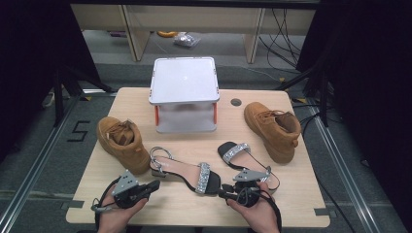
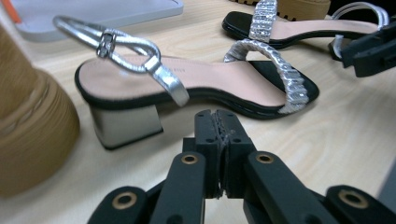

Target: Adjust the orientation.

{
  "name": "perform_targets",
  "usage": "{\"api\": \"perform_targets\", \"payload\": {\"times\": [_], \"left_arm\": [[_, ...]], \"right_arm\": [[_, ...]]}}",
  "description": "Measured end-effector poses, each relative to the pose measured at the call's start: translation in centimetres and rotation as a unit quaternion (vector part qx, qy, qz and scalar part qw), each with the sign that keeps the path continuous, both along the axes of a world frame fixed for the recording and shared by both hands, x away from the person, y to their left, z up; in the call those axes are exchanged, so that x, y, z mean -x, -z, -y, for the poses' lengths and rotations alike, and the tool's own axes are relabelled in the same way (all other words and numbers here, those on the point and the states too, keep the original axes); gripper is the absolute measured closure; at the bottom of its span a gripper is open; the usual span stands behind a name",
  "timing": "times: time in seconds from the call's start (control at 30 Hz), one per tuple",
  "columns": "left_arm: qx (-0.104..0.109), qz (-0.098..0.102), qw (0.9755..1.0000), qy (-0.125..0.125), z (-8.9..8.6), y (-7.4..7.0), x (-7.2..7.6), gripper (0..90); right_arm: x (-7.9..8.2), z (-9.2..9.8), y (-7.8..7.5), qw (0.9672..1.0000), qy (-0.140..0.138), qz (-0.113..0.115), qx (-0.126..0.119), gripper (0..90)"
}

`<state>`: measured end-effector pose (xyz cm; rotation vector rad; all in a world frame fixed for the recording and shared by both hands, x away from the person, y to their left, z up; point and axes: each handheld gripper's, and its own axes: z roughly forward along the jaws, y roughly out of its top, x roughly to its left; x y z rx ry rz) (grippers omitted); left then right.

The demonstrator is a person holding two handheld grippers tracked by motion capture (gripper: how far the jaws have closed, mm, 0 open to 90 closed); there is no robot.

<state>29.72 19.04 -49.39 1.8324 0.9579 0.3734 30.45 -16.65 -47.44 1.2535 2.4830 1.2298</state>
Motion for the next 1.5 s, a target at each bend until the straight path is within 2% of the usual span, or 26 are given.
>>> {"api": "perform_targets", "payload": {"times": [0.1, 0.13, 0.23, 0.3, 0.43, 0.47, 0.57, 0.63, 0.67, 0.7, 0.8, 0.83, 0.87, 0.9, 0.93, 1.07, 1.13, 1.17, 1.2, 1.3, 1.33, 1.37, 1.4, 1.43, 1.47, 1.5], "left_arm": [[-0.002, 0.000, 1.0000, 0.001, 0.4, -0.1, -0.6, 89.1], [-0.009, -0.004, 0.9999, 0.008, 1.0, 0.0, -0.7, 89.2], [-0.021, -0.007, 0.9996, 0.016, 1.6, 0.2, -0.6, 89.3], [-0.028, -0.003, 0.9993, 0.026, 1.9, 0.0, -0.2, 89.3], [-0.042, 0.031, 0.9984, 0.022, 1.5, -2.5, -0.8, 89.3], [-0.049, 0.041, 0.9977, 0.021, 1.4, -3.4, -1.4, 89.4], [-0.092, 0.058, 0.9939, 0.015, 1.6, -5.5, -4.1, 89.5], [-0.102, 0.054, 0.9931, 0.015, 1.9, -6.1, -5.7, 89.6], [-0.127, 0.047, 0.9907, 0.018, 2.1, -6.6, -7.6, 89.6], [-0.127, 0.047, 0.9907, 0.018, 2.1, -6.6, -7.6, 89.6], [-0.146, 0.032, 0.9886, 0.018, 2.6, -6.7, -9.5, 89.6], [-0.144, 0.026, 0.9892, 0.015, 3.0, -6.6, -10.0, 89.6], [-0.165, 0.014, 0.9861, 0.018, 3.5, -6.6, -10.9, 89.7], [-0.165, 0.014, 0.9861, 0.018, 3.5, -6.6, -10.9, 89.7], [-0.184, 0.004, 0.9826, 0.020, 3.9, -6.5, -11.9, 89.7], [-0.194, -0.007, 0.9809, 0.008, 4.3, -6.0, -13.0, 89.7], [-0.211, -0.014, 0.9775, 0.004, 4.6, -5.4, -13.5, 89.8], [-0.211, -0.014, 0.9775, 0.004, 4.6, -5.4, -13.5, 89.8], [-0.217, -0.018, 0.9760, 0.006, 5.0, -5.2, -13.4, 89.8], [-0.219, -0.026, 0.9753, 0.007, 5.4, -4.9, -13.4, 89.8], [-0.228, -0.043, 0.9726, 0.003, 5.6, -4.5, -13.5, 89.8], [-0.228, -0.043, 0.9726, 0.003, 5.6, -4.5, -13.5, 89.8], [-0.251, -0.055, 0.9663, 0.003, 5.7, -4.3, -13.8, 89.8], [-0.251, -0.055, 0.9663, 0.003, 5.7, -4.3, -13.8, 89.8], [-0.262, -0.063, 0.9630, 0.006, 5.9, -3.9, -14.0, 89.8], [-0.262, -0.063, 0.9630, 0.006, 5.9, -3.9, -14.0, 89.8]], "right_arm": [[0.2, -0.2, -0.1, 0.9998, -0.005, 0.003, 0.020, 80.8], [0.6, -0.6, 0.1, 0.9995, -0.010, -0.001, 0.030, 86.3], [1.1, -1.0, 0.6, 0.9993, -0.015, -0.010, 0.033, 89.3], [1.4, -1.4, 0.9, 0.9984, -0.023, -0.018, 0.048, 90.0], [1.7, -2.3, 1.1, 0.9973, -0.028, -0.029, 0.061, 90.0], [1.6, -2.5, 1.2, 0.9973, -0.029, -0.023, 0.063, 90.0], [1.6, -3.4, 1.4, 0.9967, -0.025, -0.040, 0.066, 90.0], [1.6, -3.9, 1.6, 0.9963, -0.028, -0.045, 0.068, 90.0], [1.4, -4.2, 1.7, 0.9957, -0.031, -0.045, 0.074, 90.0], [1.4, -4.2, 1.7, 0.9957, -0.031, -0.045, 0.074, 90.0], [0.8, -4.6, 1.7, 0.9952, -0.030, -0.052, 0.078, 90.0], [0.8, -4.6, 1.7, 0.9952, -0.030, -0.052, 0.078, 90.0], [0.5, -4.9, 1.7, 0.9948, -0.031, -0.056, 0.080, 90.0], [0.5, -4.9, 1.7, 0.9948, -0.031, -0.056, 0.080, 90.0], [0.1, -5.3, 1.8, 0.9941, -0.033, -0.060, 0.084, 90.0], [-0.2, -5.7, 1.7, 0.9938, -0.038, -0.057, 0.088, 90.0], [-0.5, -6.0, 1.8, 0.9940, -0.038, -0.053, 0.087, 90.0], [-0.5, -6.0, 1.8, 0.9940, -0.038, -0.053, 0.087, 90.0], [-0.5, -6.2, 1.8, 0.9930, -0.031, -0.071, 0.089, 90.0], [-0.6, -6.2, 1.9, 0.9923, -0.031, -0.077, 0.092, 90.0], [-0.9, -6.2, 2.0, 0.9926, -0.035, -0.062, 0.098, 90.0], [-0.9, -6.2, 2.0, 0.9926, -0.035, -0.062, 0.098, 90.0], [-1.1, -6.3, 2.0, 0.9920, -0.032, -0.064, 0.104, 90.0], [-1.1, -6.3, 2.0, 0.9920, -0.032, -0.064, 0.104, 90.0], [-1.2, -6.3, 1.9, 0.9905, -0.020, -0.080, 0.110, 90.0], [-1.2, -6.3, 1.9, 0.9905, -0.020, -0.080, 0.110, 90.0]]}}
